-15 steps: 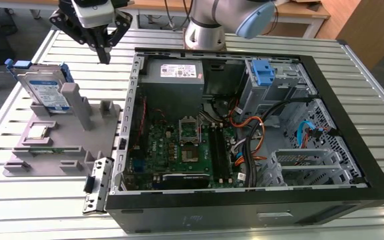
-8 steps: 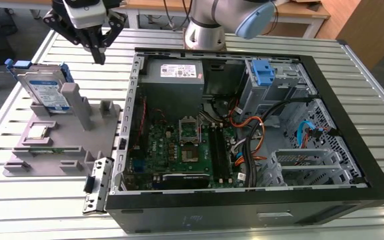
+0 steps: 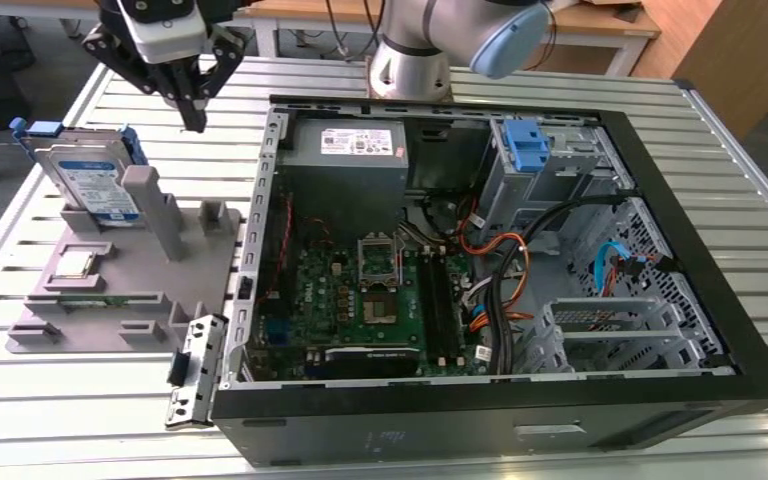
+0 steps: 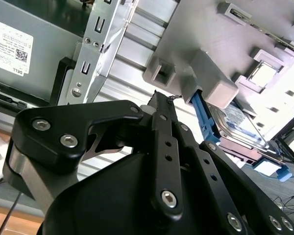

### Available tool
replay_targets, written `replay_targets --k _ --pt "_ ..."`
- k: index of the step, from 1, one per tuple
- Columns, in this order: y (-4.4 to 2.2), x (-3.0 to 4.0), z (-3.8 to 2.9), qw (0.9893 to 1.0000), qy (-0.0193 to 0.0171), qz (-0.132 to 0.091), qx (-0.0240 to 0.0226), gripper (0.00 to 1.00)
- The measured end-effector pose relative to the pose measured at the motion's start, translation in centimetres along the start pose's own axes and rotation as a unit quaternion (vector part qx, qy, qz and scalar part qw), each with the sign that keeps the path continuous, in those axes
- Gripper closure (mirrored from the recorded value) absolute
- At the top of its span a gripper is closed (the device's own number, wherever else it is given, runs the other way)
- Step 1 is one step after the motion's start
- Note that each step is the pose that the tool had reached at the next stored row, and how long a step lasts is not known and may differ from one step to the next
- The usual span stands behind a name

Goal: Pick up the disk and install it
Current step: 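Reach for the disk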

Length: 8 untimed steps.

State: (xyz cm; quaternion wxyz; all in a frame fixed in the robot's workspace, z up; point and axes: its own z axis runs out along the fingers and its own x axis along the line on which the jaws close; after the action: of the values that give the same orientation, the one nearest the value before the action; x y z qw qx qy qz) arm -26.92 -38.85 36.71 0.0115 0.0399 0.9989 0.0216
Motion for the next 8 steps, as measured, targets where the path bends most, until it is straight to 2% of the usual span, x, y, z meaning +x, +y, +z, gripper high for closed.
replay_targets --k 8 --pt "0.21 0.76 0.2 1.0 -0.0001 0.001 0.0 0.9"
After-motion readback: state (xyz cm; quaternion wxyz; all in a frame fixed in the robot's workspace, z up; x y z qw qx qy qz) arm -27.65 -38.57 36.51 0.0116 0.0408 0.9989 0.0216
